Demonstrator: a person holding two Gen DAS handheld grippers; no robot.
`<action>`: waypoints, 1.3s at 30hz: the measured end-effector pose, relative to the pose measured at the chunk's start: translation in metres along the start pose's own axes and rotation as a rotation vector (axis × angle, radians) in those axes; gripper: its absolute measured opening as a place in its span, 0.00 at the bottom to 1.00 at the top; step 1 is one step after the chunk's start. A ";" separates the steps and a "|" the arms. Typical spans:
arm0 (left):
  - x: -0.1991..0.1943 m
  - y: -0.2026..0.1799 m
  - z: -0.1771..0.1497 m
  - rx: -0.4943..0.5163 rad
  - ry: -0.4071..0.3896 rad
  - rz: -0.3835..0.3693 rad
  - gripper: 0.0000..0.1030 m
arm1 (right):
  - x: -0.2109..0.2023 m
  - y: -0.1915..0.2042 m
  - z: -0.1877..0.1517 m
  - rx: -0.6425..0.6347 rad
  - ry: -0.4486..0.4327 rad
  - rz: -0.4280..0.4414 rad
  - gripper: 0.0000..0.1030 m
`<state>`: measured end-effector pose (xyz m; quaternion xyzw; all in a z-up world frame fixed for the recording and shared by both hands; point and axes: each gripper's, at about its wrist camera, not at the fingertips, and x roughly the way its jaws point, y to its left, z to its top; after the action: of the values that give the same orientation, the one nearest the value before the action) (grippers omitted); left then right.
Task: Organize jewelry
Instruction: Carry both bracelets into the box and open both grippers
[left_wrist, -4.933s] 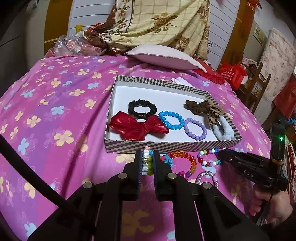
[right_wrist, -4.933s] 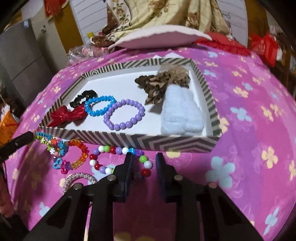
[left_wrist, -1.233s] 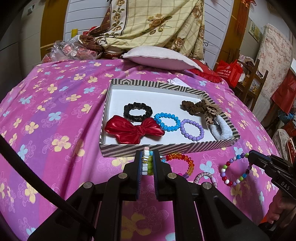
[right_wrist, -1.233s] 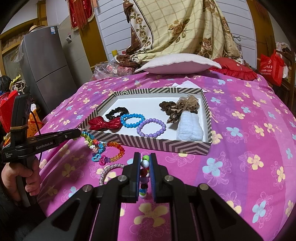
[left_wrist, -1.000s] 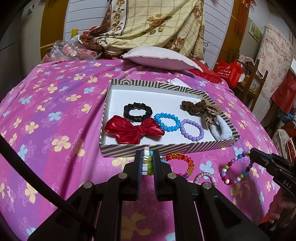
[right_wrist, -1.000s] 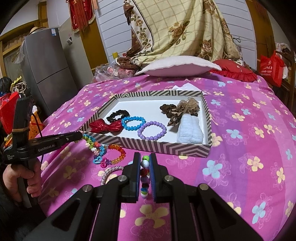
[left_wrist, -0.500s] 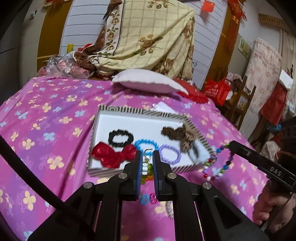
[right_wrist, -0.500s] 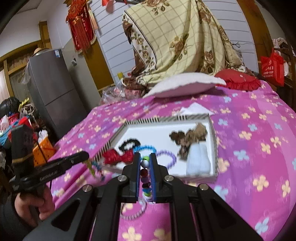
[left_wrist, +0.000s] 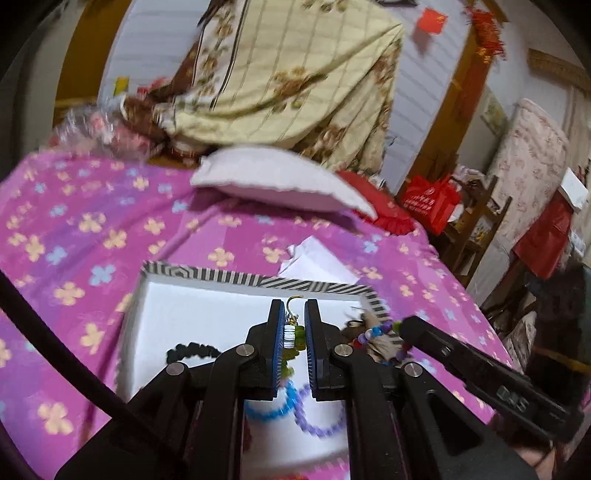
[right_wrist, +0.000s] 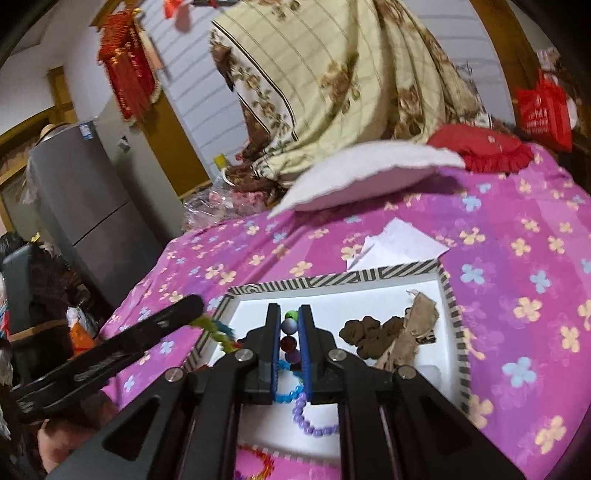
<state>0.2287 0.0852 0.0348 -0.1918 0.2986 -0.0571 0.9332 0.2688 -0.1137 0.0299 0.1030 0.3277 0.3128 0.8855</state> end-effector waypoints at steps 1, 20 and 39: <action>0.015 0.007 0.001 -0.024 0.021 0.000 0.00 | 0.009 -0.003 0.000 0.004 0.012 -0.009 0.09; 0.053 0.083 -0.016 -0.173 0.142 0.135 0.13 | 0.077 -0.032 -0.013 0.158 0.083 -0.019 0.15; 0.025 0.067 -0.032 -0.123 0.105 0.134 0.38 | 0.033 -0.022 -0.037 0.046 0.123 -0.075 0.16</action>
<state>0.2302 0.1306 -0.0291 -0.2251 0.3624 0.0140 0.9043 0.2748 -0.1114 -0.0241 0.0916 0.3924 0.2775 0.8722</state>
